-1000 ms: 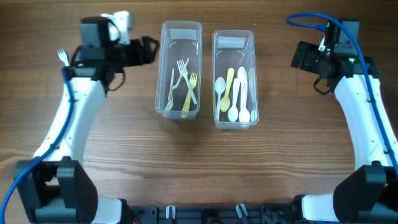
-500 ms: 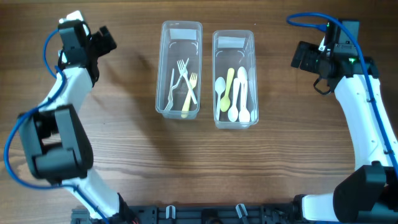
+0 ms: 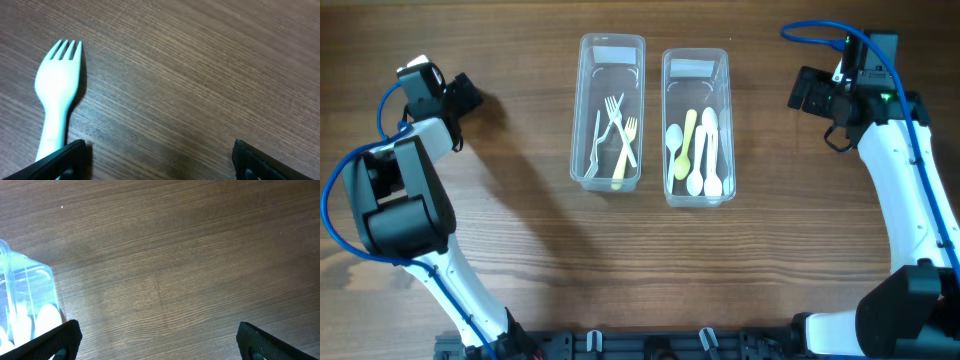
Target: Pack container
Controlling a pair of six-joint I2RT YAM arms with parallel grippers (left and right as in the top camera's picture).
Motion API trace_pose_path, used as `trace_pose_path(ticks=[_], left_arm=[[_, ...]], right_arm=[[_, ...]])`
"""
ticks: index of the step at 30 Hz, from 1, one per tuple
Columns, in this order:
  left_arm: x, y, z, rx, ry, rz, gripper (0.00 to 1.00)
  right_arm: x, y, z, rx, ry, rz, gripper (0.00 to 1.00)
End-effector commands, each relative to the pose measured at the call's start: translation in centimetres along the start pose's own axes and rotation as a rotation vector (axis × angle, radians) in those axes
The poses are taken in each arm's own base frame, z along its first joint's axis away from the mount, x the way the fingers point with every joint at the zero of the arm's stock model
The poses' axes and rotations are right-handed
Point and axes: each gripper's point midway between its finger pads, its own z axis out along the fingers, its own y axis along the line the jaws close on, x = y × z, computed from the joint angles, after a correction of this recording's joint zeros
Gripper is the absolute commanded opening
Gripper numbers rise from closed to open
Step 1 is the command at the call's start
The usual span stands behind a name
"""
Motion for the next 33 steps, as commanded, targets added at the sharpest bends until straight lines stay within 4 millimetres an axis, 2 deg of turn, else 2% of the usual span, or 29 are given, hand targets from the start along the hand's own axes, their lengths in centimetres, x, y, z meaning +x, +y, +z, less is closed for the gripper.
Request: trace_pose_path(ticks=[1,3,6,8,11,15,17,20,23,24,25,27,32,33], left_arm=[[2.6,3.2,0.3,-0.156,0.071,-0.111,0.95],[3.8,4.8,-0.2,-0.248,0.099,-0.208,0.94],[4.9,5.1,-0.5,-0.271,0.142,-0.249,0.94],[5.4,5.3,-0.6,-0.284,0.155,-0.275,0.94],[5.3,6.6,-2.0,-0.378,0.146,-0.339,0.94],[1.6,7.0,-4.3,-0.390,0.054,-0.368,0.95],[0.1,6.3,-5.0,-0.353,0.023,-0.379,0.93],[-2.1,3.1,-6.4,-0.184,0.022,-0.400,0.91],[-5.0,1.4,-8.8,-0.099,-0.032,-0.379,0.90],[-6.0,1.4,-9.6,-0.102,-0.062,-0.344,0.90],[-7.0,2.5,-10.5,-0.163,-0.110,-0.340,0.94],[-7.3,4.0,-10.9,-0.239,-0.137,-0.310,0.97],[-7.7,5.3,-9.8,-0.253,-0.165,-0.327,1.00],[-7.5,6.5,-9.4,-0.283,-0.171,-0.353,0.99]], right_arm=[[-1.0,-0.1,-1.1,-0.001,-0.039,-0.005,1.00],[-1.0,-0.1,-1.1,-0.001,-0.039,-0.005,1.00],[-1.0,-0.1,-1.1,-0.001,-0.039,-0.005,1.00],[-1.0,-0.1,-1.1,-0.001,-0.039,-0.005,1.00],[-1.0,-0.1,-1.1,-0.001,-0.039,-0.005,1.00],[-1.0,-0.1,-1.1,-0.001,-0.039,-0.005,1.00],[-1.0,-0.1,-1.1,-0.001,-0.039,-0.005,1.00],[-1.0,-0.1,-1.1,-0.001,-0.039,-0.005,1.00],[-1.0,-0.1,-1.1,-0.001,-0.039,-0.005,1.00],[-1.0,-0.1,-1.1,-0.001,-0.039,-0.005,1.00],[-1.0,-0.1,-1.1,-0.001,-0.039,-0.005,1.00],[-1.0,-0.1,-1.1,-0.001,-0.039,-0.005,1.00],[-1.0,-0.1,-1.1,-0.001,-0.039,-0.005,1.00],[-1.0,-0.1,-1.1,-0.001,-0.039,-0.005,1.00]])
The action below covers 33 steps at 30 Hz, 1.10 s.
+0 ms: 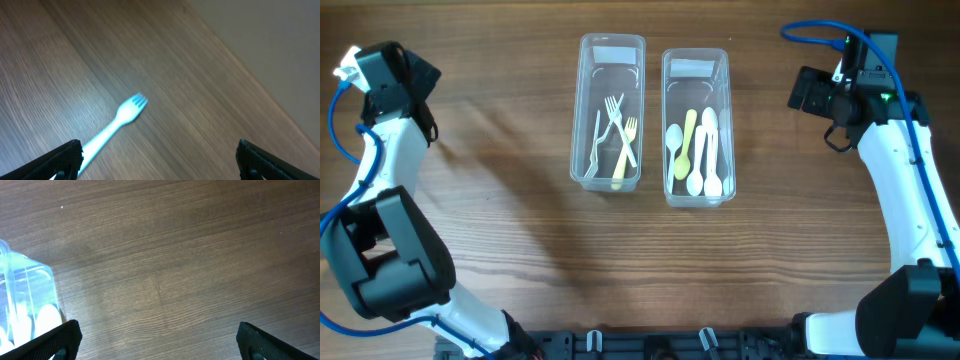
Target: Pack container
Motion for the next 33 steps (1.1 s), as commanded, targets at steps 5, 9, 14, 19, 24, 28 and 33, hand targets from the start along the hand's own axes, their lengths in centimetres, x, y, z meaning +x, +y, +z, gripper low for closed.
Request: trace_pose_path(ticks=[5,9,14,19,24,28,33], left_arm=[[1.1,7.9,4.3,-0.229,-0.008,-0.062,0.99],[2.6,9.3,6.7,-0.250,0.003,-0.068,0.99],[4.9,9.7,8.8,-0.242,0.031,-0.064,1.00],[5.6,10.2,9.8,-0.245,0.033,-0.047,0.96],[6.9,10.6,10.0,-0.254,0.080,0.001,0.93],[8.5,9.7,10.0,-0.194,0.161,0.000,0.87],[10.6,9.3,9.6,-0.143,0.267,0.078,0.89]], right_arm=[[-1.0,-0.1,-1.1,-0.001,-0.039,-0.004,1.00],[-1.0,-0.1,-1.1,-0.001,-0.039,-0.005,1.00],[-1.0,-0.1,-1.1,-0.001,-0.039,-0.005,1.00],[-1.0,-0.1,-1.1,-0.001,-0.039,-0.005,1.00],[-1.0,-0.1,-1.1,-0.001,-0.039,-0.005,1.00],[-1.0,-0.1,-1.1,-0.001,-0.039,-0.005,1.00],[-1.0,-0.1,-1.1,-0.001,-0.039,-0.005,1.00]])
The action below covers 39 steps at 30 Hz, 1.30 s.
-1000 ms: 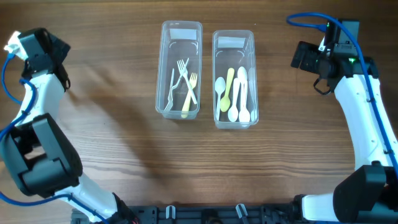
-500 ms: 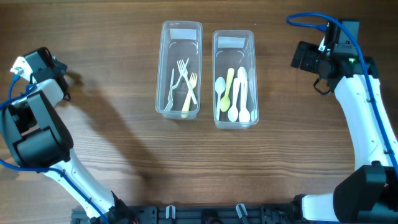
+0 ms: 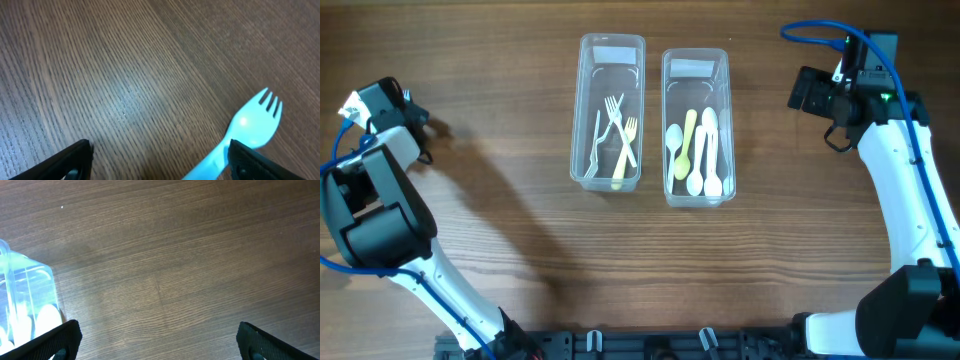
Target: Pack container
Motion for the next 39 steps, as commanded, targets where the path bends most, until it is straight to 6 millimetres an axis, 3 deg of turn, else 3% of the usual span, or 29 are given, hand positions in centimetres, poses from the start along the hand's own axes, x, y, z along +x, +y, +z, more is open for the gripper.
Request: trace_pose_path(ticks=[1,6,10,17,27,30,33,36,39], left_arm=[[5.0,-1.2,0.5,0.121,0.181,0.115,0.89],[7.4,-0.8,0.0,0.130,0.285,0.155,0.95],[7.3,-0.1,0.1,0.091,0.282,0.132,0.96],[5.4,6.4,-0.3,-0.282,0.166,0.151,1.00],[7.2,10.7,-2.4,-0.502,0.207,0.071,1.00],[7.1,10.3,-2.3,-0.483,0.202,0.055,1.00],[6.7,8.4,-1.7,-0.409,0.194,0.158,1.00],[6.0,5.8,-1.2,-0.318,0.164,0.285,1.00],[6.0,1.1,-0.3,-0.064,0.173,0.461,0.92]], right_arm=[[-1.0,-0.1,-1.1,-0.001,-0.039,-0.005,1.00],[-1.0,-0.1,-1.1,-0.001,-0.039,-0.005,1.00],[-1.0,-0.1,-1.1,-0.001,-0.039,-0.005,1.00],[-1.0,-0.1,-1.1,-0.001,-0.039,-0.005,1.00],[-1.0,-0.1,-1.1,-0.001,-0.039,-0.005,1.00],[-1.0,-0.1,-1.1,-0.001,-0.039,-0.005,1.00],[-1.0,-0.1,-1.1,-0.001,-0.039,-0.005,1.00],[-1.0,-0.1,-1.1,-0.001,-0.039,-0.005,1.00],[-1.0,-0.1,-1.1,-0.001,-0.039,-0.005,1.00]])
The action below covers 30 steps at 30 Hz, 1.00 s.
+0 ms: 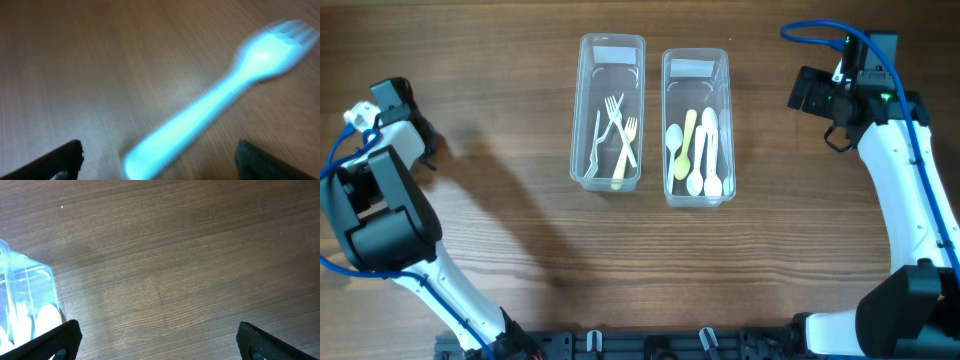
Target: Pack container
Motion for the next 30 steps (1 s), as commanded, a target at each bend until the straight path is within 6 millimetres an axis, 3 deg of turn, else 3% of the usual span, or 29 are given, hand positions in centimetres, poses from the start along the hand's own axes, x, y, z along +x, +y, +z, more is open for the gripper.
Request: trace_pose_path(ticks=[1,3,7,13,16,18,20,21,22,23,24,25,29,30], left_arm=[[4.4,-5.6,0.8,0.315,0.094,0.333,0.95],[3.4,-5.4,1.3,0.335,0.073,0.314,1.00],[2.5,-2.4,3.2,0.330,0.098,0.242,1.00],[3.2,-0.9,4.1,0.533,0.210,0.135,0.94],[3.5,-1.7,3.5,0.597,0.194,0.236,0.77],[3.6,-1.9,3.4,0.601,0.192,0.240,0.76],[3.6,-2.1,3.3,0.602,0.193,0.244,0.67],[3.7,-2.1,3.3,0.602,0.198,0.245,0.40],[3.8,-2.0,3.3,0.601,0.202,0.245,0.20],[4.0,-2.0,3.3,0.599,0.208,0.246,0.13],[4.1,-1.9,3.2,0.599,0.214,0.247,0.20],[4.2,-1.9,3.2,0.598,0.219,0.248,0.19],[5.0,-1.7,3.1,0.594,0.254,0.246,0.14],[5.1,-1.7,3.1,0.594,0.258,0.246,0.07]], right_arm=[[-1.0,-0.1,-1.1,-0.001,-0.039,-0.005,1.00],[-1.0,-0.1,-1.1,-0.001,-0.038,-0.005,1.00],[-1.0,-0.1,-1.1,-0.001,-0.039,-0.005,1.00],[-1.0,-0.1,-1.1,-0.001,-0.039,-0.005,1.00],[-1.0,-0.1,-1.1,-0.001,-0.039,-0.005,1.00],[-1.0,-0.1,-1.1,-0.001,-0.039,-0.005,1.00],[-1.0,-0.1,-1.1,-0.001,-0.039,-0.005,1.00],[-1.0,-0.1,-1.1,-0.001,-0.039,-0.005,1.00],[-1.0,-0.1,-1.1,-0.001,-0.039,-0.005,1.00],[-1.0,-0.1,-1.1,-0.001,-0.039,-0.005,1.00],[-1.0,-0.1,-1.1,-0.001,-0.039,-0.005,1.00],[-1.0,-0.1,-1.1,-0.001,-0.039,-0.005,1.00],[-1.0,-0.1,-1.1,-0.001,-0.039,-0.005,1.00],[-1.0,-0.1,-1.1,-0.001,-0.039,-0.005,1.00]])
